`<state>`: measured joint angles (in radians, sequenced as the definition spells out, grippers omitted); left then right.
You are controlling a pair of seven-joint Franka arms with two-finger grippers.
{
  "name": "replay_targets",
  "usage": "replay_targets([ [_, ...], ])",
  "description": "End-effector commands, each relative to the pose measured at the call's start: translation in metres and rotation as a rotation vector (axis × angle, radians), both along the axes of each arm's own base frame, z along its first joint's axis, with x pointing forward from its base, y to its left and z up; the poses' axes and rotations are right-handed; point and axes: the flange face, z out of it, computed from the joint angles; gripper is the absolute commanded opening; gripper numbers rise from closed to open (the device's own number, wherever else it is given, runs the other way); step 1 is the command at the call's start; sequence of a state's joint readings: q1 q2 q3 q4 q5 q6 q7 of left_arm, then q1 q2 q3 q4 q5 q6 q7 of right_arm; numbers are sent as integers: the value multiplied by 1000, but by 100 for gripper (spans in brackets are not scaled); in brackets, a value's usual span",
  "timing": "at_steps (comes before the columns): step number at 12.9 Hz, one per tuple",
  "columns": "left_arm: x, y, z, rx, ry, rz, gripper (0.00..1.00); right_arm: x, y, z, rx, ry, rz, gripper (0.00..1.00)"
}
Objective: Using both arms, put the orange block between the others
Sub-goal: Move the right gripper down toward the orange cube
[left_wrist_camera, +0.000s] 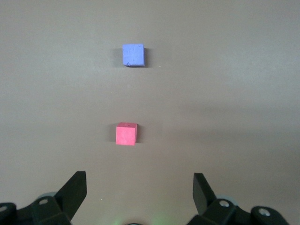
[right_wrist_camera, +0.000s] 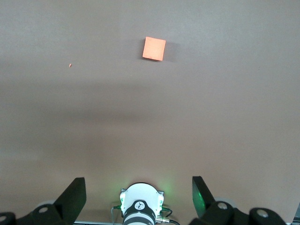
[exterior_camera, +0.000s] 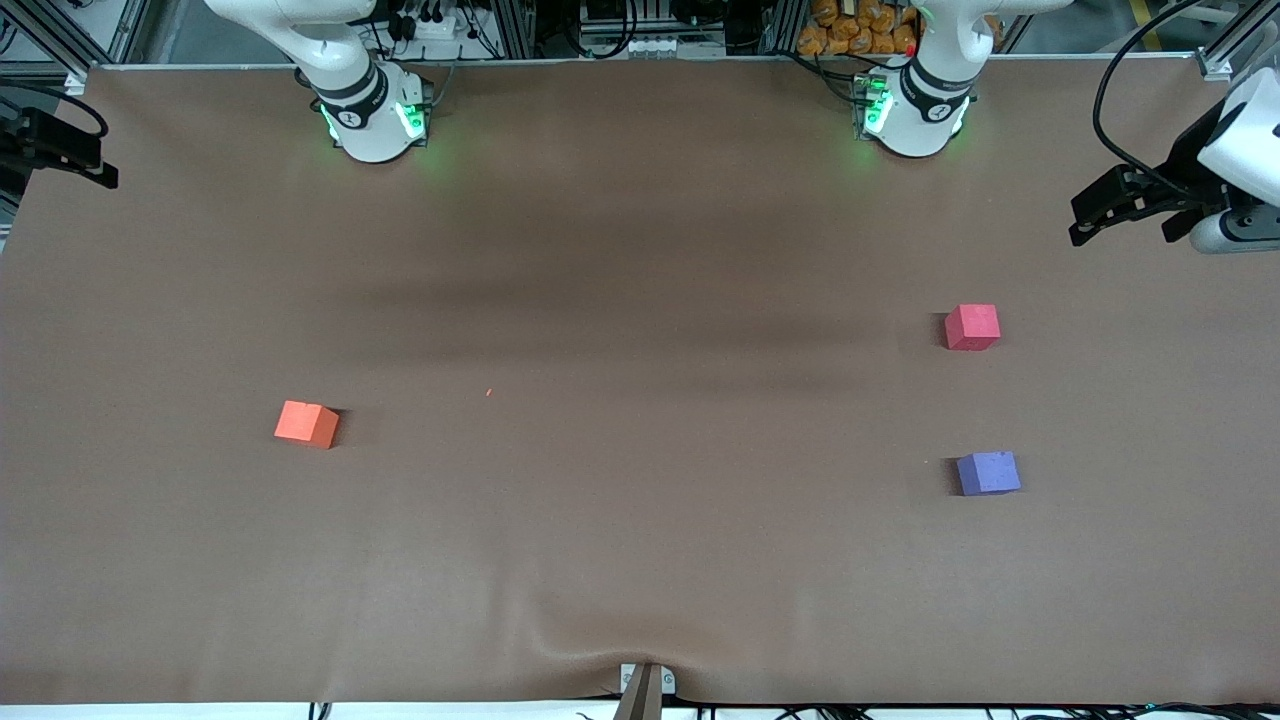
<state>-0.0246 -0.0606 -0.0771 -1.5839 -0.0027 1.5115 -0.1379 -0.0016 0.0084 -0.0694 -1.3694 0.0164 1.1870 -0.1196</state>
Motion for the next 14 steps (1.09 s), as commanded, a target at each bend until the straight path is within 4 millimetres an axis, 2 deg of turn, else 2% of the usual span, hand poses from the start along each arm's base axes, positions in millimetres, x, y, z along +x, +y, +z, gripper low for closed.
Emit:
replay_targets([
  [1, -10, -4, 7, 3, 3, -18, 100, -6, 3, 8, -18, -7, -4, 100],
  [4, -4, -3, 8, 7, 14, -7, 100, -4, 2, 5, -15, -1, -1, 100],
  [7, 1, -8, -1, 5, 31, -30, 100, 6, 2, -5, -17, -3, -1, 100],
  [9, 2, -9, -3, 5, 35, -33, 100, 30, 1, -39, -16, -1, -2, 100],
  [11, 2, -14, -3, 7, 35, -41, 100, 59, 1, -87, -19, -18, 1, 100],
  [14, 3, -16, 0, 4, 22, -41, 100, 93, 1, -173, -22, -17, 3, 100],
])
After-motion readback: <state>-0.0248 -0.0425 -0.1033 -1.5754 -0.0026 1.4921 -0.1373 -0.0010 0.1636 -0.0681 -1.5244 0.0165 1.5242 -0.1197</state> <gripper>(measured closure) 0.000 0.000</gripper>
